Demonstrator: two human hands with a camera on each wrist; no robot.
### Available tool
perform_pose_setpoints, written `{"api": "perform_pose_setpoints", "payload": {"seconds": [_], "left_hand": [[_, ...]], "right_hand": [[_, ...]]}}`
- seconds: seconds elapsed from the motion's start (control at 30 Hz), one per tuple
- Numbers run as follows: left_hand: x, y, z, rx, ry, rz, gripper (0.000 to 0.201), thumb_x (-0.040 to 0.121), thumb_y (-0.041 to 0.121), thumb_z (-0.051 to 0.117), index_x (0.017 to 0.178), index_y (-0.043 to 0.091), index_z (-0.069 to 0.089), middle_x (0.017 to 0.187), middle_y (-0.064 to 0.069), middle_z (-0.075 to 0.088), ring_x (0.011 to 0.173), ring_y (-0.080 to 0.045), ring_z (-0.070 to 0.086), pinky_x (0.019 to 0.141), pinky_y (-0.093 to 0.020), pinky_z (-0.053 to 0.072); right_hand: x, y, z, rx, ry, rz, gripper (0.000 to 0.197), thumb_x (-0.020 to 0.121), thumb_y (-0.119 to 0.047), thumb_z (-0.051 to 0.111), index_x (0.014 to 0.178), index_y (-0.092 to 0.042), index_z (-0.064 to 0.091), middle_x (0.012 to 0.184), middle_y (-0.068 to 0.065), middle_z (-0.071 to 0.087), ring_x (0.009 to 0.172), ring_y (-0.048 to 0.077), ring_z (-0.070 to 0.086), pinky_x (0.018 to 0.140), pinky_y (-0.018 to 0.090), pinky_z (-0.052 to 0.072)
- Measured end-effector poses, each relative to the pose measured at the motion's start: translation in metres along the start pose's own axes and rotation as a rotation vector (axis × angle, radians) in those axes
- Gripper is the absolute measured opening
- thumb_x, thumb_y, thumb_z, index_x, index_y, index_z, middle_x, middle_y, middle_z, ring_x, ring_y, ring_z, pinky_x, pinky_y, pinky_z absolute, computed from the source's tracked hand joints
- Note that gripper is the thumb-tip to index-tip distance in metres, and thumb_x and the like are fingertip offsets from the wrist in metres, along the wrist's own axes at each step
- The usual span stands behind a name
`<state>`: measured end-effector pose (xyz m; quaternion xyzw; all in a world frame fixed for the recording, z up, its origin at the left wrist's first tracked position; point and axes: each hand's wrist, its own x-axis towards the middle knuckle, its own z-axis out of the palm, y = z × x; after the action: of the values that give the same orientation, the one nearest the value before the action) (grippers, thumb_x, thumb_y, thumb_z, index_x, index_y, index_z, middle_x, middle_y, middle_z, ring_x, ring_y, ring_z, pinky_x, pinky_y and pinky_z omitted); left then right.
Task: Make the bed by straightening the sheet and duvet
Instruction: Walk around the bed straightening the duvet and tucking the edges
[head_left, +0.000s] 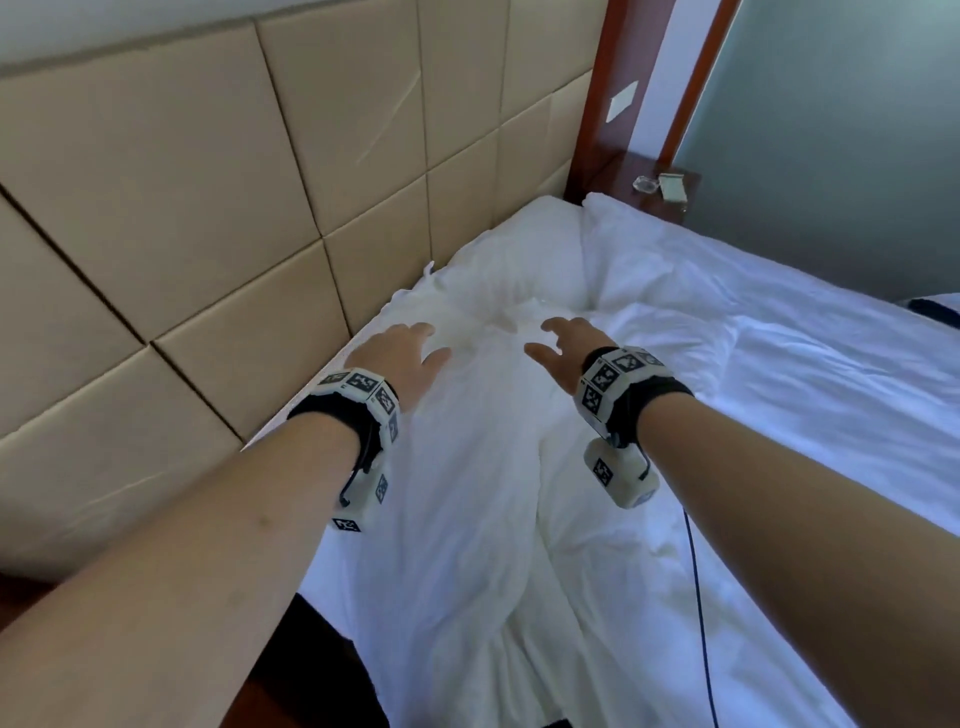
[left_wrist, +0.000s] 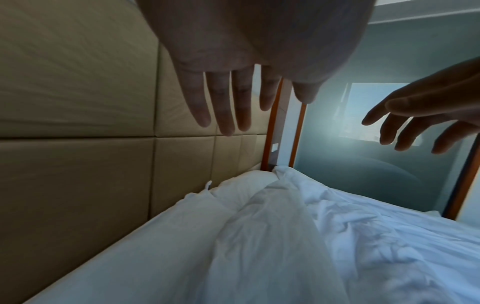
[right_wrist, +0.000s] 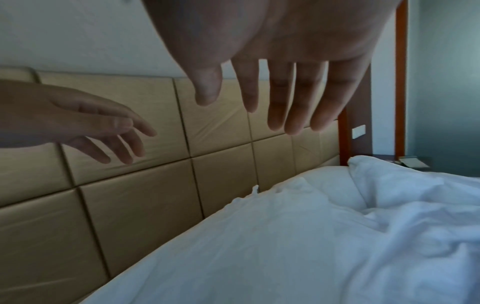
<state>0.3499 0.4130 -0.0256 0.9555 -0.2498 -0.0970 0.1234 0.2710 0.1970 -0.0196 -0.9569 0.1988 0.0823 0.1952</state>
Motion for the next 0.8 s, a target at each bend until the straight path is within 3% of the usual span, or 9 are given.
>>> {"api": "perform_pose_setpoints", "payload": {"seconds": [0.27, 0.47, 0.53, 0.67, 0.8], "left_hand": [[0.110, -0.008, 0.062, -0.030, -0.183, 0.043, 0.074, 0.086, 0.069, 0.039, 0.146, 0.029, 0.019, 0.142, -0.013, 0.032, 0.122, -0.038, 0.044, 0.099, -0.047, 0.040], [0.148, 0.010, 0.142, -0.116, -0.314, 0.004, 0.104, 0.072, 0.078, 0.049, 0.149, 0.036, -0.007, 0.154, -0.014, 0.015, 0.137, -0.037, 0.026, 0.108, -0.051, 0.031], [0.157, 0.015, 0.165, -0.137, -0.286, -0.018, 0.110, 0.068, 0.080, 0.052, 0.148, 0.037, -0.010, 0.152, -0.014, 0.020, 0.136, -0.036, 0.027, 0.108, -0.050, 0.029], [0.165, 0.019, 0.198, -0.190, -0.295, -0.034, 0.114, 0.067, 0.080, 0.053, 0.144, 0.040, -0.021, 0.137, -0.014, 0.050, 0.121, -0.036, 0.050, 0.098, -0.044, 0.039], [0.145, 0.019, 0.212, -0.206, -0.324, 0.013, 0.089, 0.085, 0.065, 0.047, 0.151, 0.030, -0.003, 0.137, -0.014, 0.051, 0.116, -0.036, 0.054, 0.093, -0.039, 0.043]], "right_hand": [[0.056, 0.032, 0.034, 0.013, -0.032, 0.217, 0.057, 0.093, -0.052, 0.042, 0.141, -0.021, 0.035, 0.138, 0.010, 0.044, 0.123, 0.027, 0.048, 0.104, 0.044, 0.040], [0.063, 0.080, 0.074, -0.004, -0.079, 0.349, 0.057, 0.094, -0.051, 0.041, 0.142, -0.020, 0.034, 0.137, 0.010, 0.044, 0.122, 0.028, 0.048, 0.103, 0.042, 0.040], [0.065, 0.093, 0.086, 0.006, -0.080, 0.374, 0.058, 0.093, -0.052, 0.042, 0.142, -0.021, 0.034, 0.137, 0.010, 0.044, 0.122, 0.028, 0.048, 0.103, 0.044, 0.040], [0.066, 0.109, 0.106, 0.005, -0.095, 0.394, 0.059, 0.093, -0.052, 0.042, 0.143, -0.021, 0.033, 0.136, 0.011, 0.046, 0.122, 0.029, 0.048, 0.102, 0.045, 0.040], [0.060, 0.106, 0.120, 0.009, -0.124, 0.383, 0.060, 0.094, -0.050, 0.042, 0.144, -0.020, 0.030, 0.137, 0.012, 0.045, 0.122, 0.030, 0.048, 0.103, 0.044, 0.040]]}}
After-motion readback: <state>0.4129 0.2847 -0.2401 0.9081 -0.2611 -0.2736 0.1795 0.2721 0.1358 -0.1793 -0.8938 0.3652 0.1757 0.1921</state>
